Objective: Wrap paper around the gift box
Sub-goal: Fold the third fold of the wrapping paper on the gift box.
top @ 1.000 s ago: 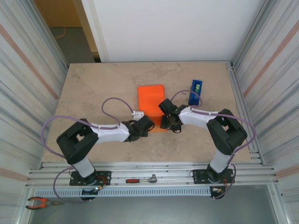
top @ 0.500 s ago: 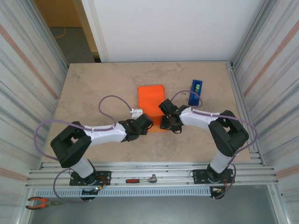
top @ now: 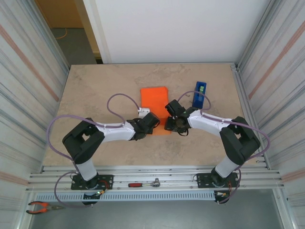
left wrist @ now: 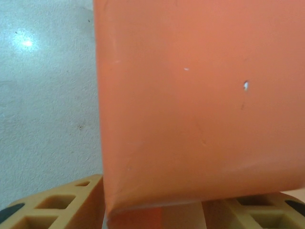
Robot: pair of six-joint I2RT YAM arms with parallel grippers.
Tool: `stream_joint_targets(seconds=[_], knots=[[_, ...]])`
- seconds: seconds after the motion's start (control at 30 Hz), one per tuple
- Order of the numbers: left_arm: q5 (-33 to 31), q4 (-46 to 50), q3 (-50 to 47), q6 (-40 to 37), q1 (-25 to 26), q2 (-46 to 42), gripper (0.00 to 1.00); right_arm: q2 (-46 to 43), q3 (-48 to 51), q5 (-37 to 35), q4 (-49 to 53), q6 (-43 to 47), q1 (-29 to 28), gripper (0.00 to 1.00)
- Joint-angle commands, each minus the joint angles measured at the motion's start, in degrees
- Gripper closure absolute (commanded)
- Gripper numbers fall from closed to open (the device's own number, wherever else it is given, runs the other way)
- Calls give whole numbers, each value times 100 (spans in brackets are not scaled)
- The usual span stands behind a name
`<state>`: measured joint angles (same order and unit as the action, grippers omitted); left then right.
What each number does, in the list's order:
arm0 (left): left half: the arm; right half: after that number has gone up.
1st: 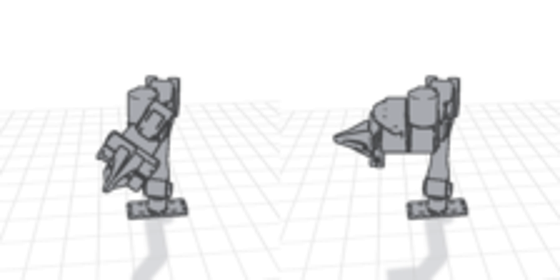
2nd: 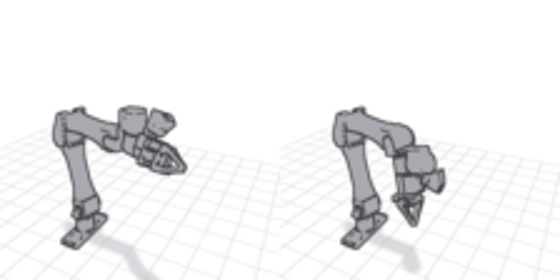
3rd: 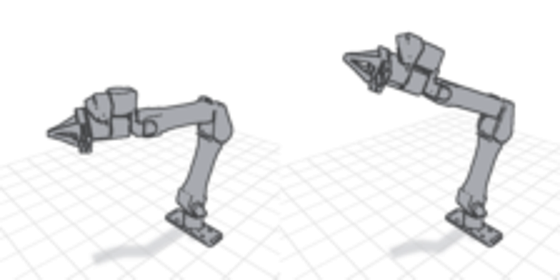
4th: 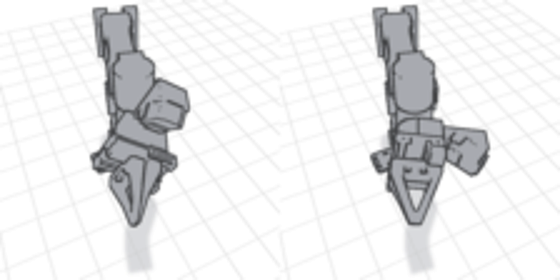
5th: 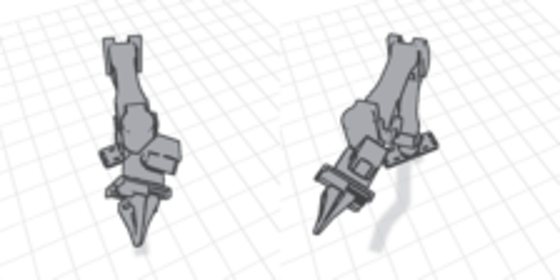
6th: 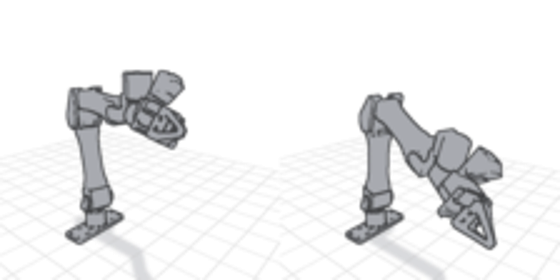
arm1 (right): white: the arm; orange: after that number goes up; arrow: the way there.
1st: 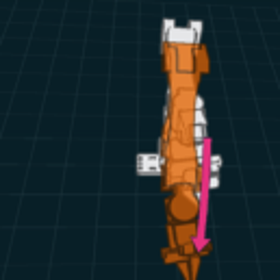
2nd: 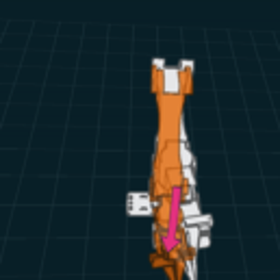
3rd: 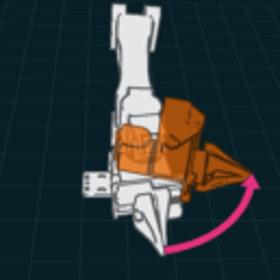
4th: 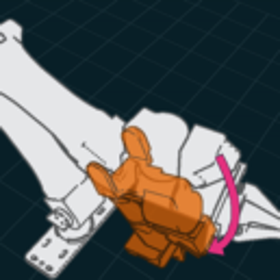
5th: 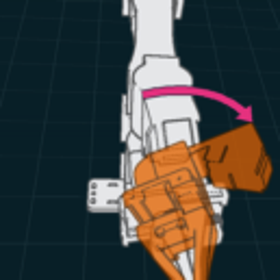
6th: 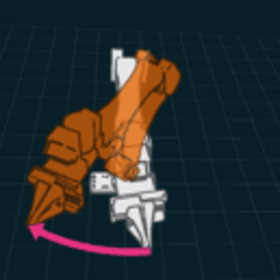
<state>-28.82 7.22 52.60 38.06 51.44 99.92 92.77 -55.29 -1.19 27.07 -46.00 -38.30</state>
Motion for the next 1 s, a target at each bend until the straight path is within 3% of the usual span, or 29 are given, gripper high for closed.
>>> stream_joint_targets(seconds=[0.0, 0.63, 0.97], knots=[[-256, -21, 141, -100, -4, 58, 46, 202, -227, 90, 36, 22, 88, 52], [-142, -72, 177, -109, 27, 188, 47, 976, -726, 93, -164, 47, 174, 55], [-138, -106, 180, -98, 47, 209, 48, 1226, -791, 60, -193, 59, 204, 65]])
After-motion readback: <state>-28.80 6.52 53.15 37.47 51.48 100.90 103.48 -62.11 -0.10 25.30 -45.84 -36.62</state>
